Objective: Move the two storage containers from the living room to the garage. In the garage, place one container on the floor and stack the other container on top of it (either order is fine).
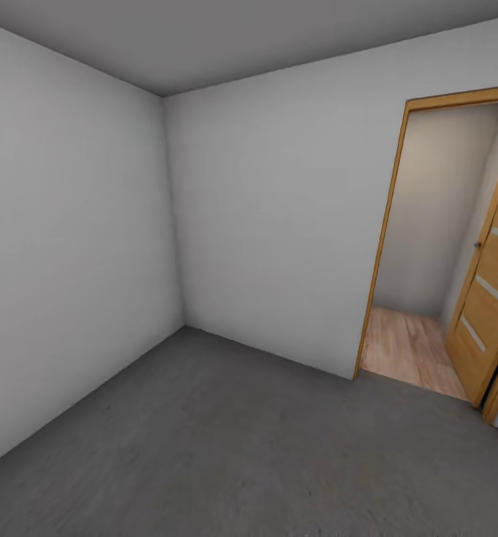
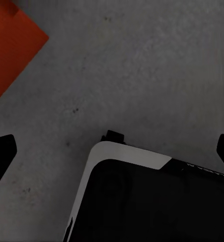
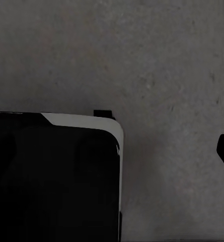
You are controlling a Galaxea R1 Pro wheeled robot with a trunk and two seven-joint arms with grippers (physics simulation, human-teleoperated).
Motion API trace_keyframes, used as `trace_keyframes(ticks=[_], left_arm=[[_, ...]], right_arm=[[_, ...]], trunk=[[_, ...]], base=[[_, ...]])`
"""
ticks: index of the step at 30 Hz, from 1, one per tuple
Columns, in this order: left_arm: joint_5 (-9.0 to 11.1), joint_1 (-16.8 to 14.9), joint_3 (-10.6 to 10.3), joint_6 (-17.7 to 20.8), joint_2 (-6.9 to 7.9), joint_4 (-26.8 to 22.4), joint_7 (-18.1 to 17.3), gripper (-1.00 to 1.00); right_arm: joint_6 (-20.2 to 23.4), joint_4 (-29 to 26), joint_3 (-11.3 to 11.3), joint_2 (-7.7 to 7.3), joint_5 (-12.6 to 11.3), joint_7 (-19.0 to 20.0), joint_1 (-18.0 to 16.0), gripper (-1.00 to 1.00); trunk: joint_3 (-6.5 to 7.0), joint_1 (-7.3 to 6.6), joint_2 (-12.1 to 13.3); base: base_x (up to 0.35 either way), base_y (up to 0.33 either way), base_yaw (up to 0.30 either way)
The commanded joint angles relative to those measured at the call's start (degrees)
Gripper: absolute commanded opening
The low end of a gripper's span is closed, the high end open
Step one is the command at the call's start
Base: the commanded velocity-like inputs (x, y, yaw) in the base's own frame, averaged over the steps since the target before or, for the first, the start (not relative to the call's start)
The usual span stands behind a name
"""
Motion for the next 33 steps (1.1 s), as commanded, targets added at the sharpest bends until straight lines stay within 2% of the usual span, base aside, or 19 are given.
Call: trace_keyframes(ticks=[1, 33], left_arm=[[0.2, 0.0, 0.0, -0.2, 0.00, 0.0, 0.1, 1.00], [0.2, 0.0, 0.0, -0.2, 0.00, 0.0, 0.1, 1.00]], right_arm=[[-0.3, 0.2, -0.2, 0.00, 0.5, -0.3, -0.1, 1.00], [0.3, 0.2, -0.1, 0.00, 0.7, 0.0, -0.1, 1.00]], trunk=[[-0.05, 0.02, -0.1], [-0.05, 0.02, -0.1]], base=[[0.000, 0.000, -0.294], [0.000, 0.000, -0.295]])
